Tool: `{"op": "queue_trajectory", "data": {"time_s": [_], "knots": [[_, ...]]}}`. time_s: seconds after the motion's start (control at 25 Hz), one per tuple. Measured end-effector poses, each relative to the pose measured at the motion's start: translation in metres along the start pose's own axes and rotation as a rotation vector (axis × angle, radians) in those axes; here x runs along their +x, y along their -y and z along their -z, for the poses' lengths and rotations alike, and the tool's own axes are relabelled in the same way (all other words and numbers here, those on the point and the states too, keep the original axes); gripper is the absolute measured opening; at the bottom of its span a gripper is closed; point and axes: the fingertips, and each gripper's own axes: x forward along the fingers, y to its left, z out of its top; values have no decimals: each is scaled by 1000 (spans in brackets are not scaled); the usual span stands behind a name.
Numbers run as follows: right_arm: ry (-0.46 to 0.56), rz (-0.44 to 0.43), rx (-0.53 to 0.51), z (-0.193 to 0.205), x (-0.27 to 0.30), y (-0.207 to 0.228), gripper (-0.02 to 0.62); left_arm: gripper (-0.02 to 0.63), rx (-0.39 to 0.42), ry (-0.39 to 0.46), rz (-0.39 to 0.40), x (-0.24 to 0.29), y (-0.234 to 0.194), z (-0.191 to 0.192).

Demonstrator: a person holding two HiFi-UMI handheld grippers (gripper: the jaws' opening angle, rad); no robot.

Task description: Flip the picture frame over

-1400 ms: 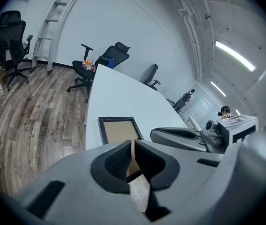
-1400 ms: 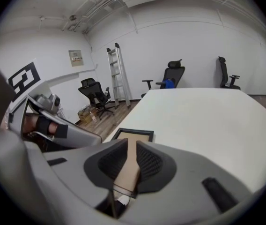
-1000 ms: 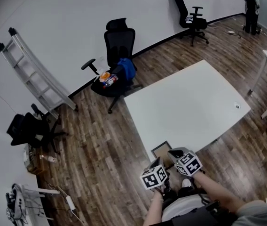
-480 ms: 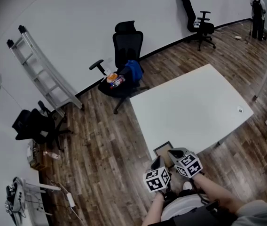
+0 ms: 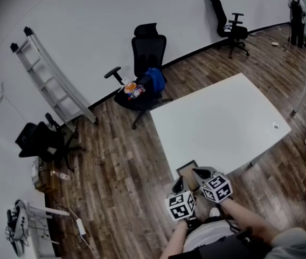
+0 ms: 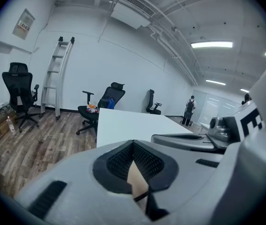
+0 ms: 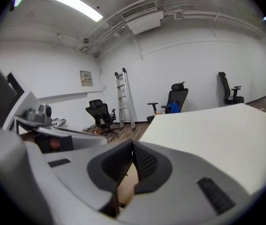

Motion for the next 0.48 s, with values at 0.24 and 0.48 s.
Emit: {"op": "queue_trajectory", "data": {"time_s": [0.24, 0.48], "knots": [[43, 8, -2, -13, -1, 2, 8, 3, 35, 46, -9, 0, 1, -9], [44, 9, -10, -12, -1, 5, 8, 3, 30, 39, 1, 4, 4, -7]]}}
